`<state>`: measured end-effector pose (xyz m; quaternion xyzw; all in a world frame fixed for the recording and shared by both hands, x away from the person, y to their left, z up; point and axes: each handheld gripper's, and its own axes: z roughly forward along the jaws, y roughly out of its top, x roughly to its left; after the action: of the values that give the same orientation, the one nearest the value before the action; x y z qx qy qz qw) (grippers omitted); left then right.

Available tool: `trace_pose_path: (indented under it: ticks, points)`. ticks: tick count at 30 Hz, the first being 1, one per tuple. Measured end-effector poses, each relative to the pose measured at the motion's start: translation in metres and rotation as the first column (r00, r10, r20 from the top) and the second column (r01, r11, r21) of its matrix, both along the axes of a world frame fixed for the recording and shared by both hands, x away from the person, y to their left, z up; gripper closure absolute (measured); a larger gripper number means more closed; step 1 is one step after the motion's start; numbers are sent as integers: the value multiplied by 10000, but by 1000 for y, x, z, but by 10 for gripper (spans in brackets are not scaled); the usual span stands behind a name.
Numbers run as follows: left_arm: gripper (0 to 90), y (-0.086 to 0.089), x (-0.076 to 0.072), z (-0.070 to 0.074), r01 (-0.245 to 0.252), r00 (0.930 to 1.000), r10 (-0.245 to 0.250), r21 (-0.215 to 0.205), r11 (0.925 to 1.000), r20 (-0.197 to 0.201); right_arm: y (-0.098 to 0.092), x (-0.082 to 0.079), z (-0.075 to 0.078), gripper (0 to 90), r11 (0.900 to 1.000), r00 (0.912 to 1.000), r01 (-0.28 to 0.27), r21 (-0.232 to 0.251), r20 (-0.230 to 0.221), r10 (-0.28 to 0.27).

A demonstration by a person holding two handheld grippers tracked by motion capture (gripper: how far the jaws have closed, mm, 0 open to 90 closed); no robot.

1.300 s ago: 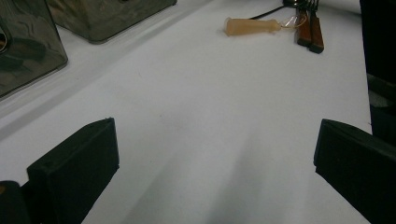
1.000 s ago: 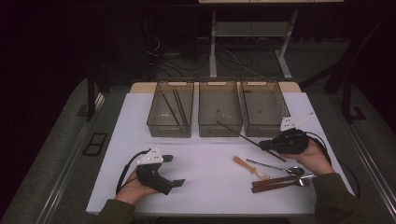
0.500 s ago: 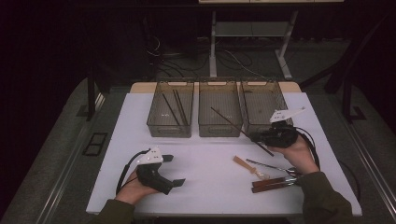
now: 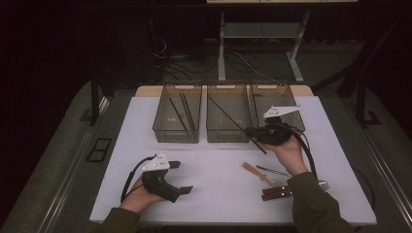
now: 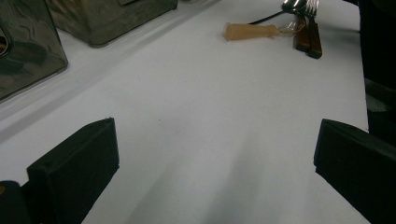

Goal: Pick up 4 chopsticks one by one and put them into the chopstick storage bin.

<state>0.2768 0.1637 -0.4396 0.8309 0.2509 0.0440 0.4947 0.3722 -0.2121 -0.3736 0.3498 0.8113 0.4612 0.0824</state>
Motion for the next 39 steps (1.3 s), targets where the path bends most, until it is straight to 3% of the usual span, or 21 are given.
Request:
trace_pose_path:
  ticks: [25, 39]
  points:
    - [0, 0, 0, 0, 10, 10000, -11, -31, 10000, -65, 72, 52, 21, 858, 9910, 9913, 1265, 442, 308, -1279]
    - [0, 1, 1, 1, 168, 9998, -168, -71, 9998, 98, 125, 78, 21, 858, 9858, 9877, 1526, 707, 228, -1546]
